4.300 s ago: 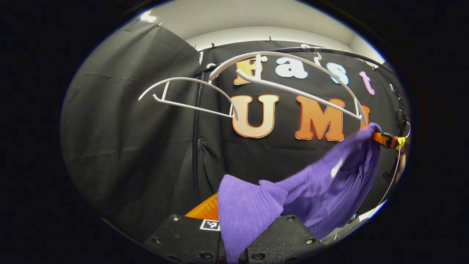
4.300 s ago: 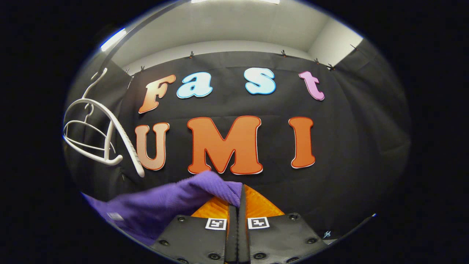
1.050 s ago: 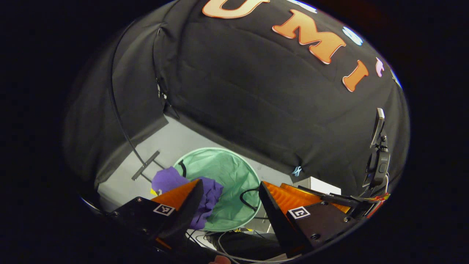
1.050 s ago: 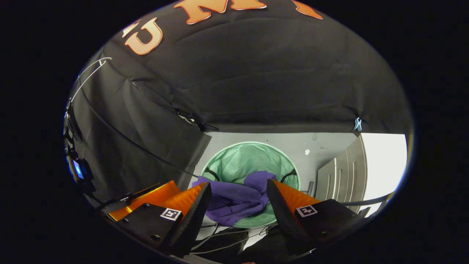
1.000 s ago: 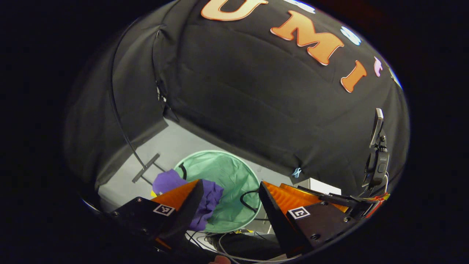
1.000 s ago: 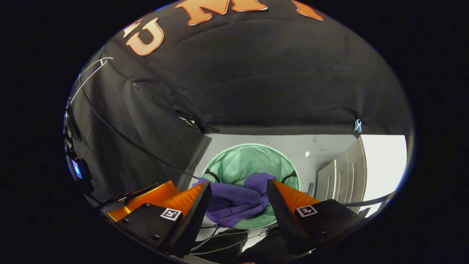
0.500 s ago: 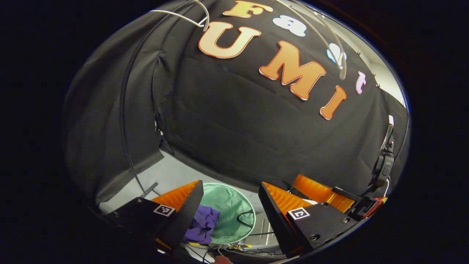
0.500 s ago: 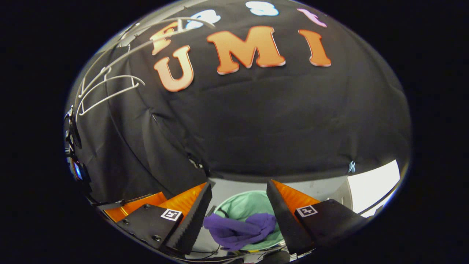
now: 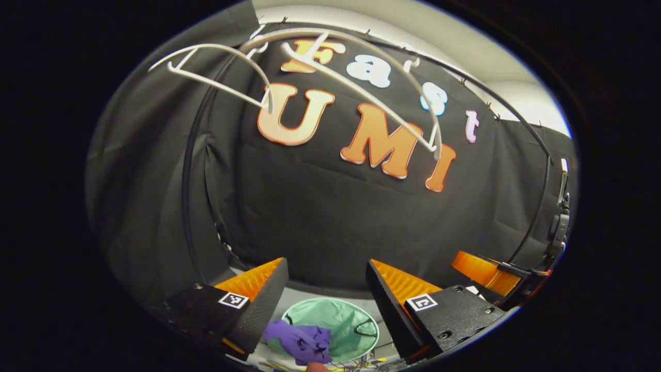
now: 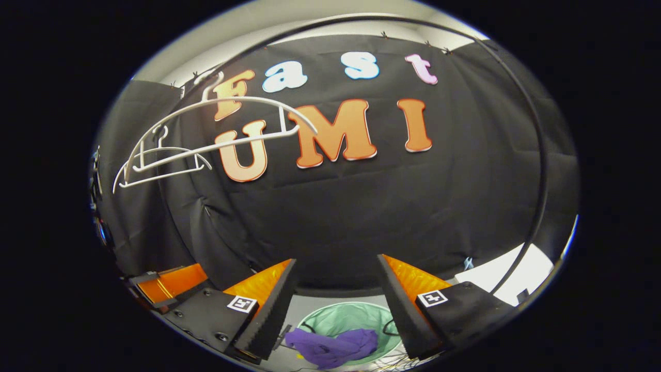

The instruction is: Grasp the clothes on the hanger with both hands and then place them into the laundry hamper below.

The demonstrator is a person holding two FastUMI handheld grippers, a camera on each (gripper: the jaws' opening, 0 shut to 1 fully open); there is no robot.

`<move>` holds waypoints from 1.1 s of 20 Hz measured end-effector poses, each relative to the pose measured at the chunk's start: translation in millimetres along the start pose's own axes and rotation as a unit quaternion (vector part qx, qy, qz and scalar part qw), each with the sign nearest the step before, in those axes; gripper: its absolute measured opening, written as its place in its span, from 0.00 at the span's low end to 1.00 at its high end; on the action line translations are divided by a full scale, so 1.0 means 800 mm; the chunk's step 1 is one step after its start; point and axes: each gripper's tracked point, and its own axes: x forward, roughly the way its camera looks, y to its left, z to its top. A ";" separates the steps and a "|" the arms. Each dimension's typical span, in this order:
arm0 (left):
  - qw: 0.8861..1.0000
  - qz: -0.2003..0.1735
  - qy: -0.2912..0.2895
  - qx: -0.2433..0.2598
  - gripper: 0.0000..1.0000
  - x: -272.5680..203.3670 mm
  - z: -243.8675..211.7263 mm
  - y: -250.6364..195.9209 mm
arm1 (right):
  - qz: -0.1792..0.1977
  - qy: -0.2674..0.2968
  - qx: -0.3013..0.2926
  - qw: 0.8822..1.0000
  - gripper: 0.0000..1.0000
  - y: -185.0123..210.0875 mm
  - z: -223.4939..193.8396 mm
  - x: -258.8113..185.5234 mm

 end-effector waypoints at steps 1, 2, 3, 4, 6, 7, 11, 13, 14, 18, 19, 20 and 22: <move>1.000 -0.001 -0.017 0.008 0.95 -0.013 0.010 -0.006 | -0.001 -0.016 -0.008 1.000 0.98 -0.003 0.015 -0.013; 0.999 -0.002 -0.031 0.015 0.92 -0.031 0.019 -0.012 | 0.004 -0.030 -0.008 0.999 0.93 -0.004 0.032 -0.026; 0.999 0.000 -0.044 0.017 0.91 -0.049 0.027 -0.020 | 0.010 -0.042 -0.007 0.999 0.89 -0.006 0.042 -0.036; 0.998 0.001 -0.057 0.014 0.92 -0.065 0.031 -0.028 | 0.015 -0.051 -0.007 0.999 0.89 -0.010 0.050 -0.050; 0.997 0.004 -0.076 0.005 0.99 -0.086 0.045 -0.055 | 0.026 -0.066 -0.011 0.997 0.88 -0.022 0.060 -0.086; 0.996 0.005 -0.085 0.001 0.95 -0.100 0.052 -0.064 | 0.028 -0.071 -0.014 0.997 0.88 -0.029 0.066 -0.107; 0.994 0.011 -0.105 0.011 0.91 -0.173 0.062 -0.096 | 0.033 -0.092 -0.026 0.995 0.94 -0.060 0.079 -0.185; 0.994 0.019 -0.108 0.010 0.99 -0.203 0.058 -0.106 | 0.037 -0.098 -0.026 0.994 0.99 -0.073 0.080 -0.216; 0.994 0.024 -0.109 0.005 0.91 -0.215 0.058 -0.111 | 0.040 -0.100 -0.024 0.994 0.97 -0.078 0.081 -0.232; 0.993 0.024 -0.119 -0.005 0.92 -0.238 0.060 -0.129 | 0.046 -0.119 -0.011 0.992 0.97 -0.104 0.087 -0.278; 0.992 0.026 -0.122 -0.002 0.91 -0.244 0.060 -0.132 | 0.046 -0.121 -0.010 0.991 0.97 -0.107 0.088 -0.286; 0.991 0.026 -0.127 0.002 0.91 -0.251 0.062 -0.134 | 0.048 -0.124 -0.010 0.991 0.88 -0.111 0.088 -0.295; 0.990 0.029 -0.136 0.010 0.95 -0.268 0.063 -0.140 | 0.050 -0.130 -0.011 0.990 0.88 -0.114 0.089 -0.311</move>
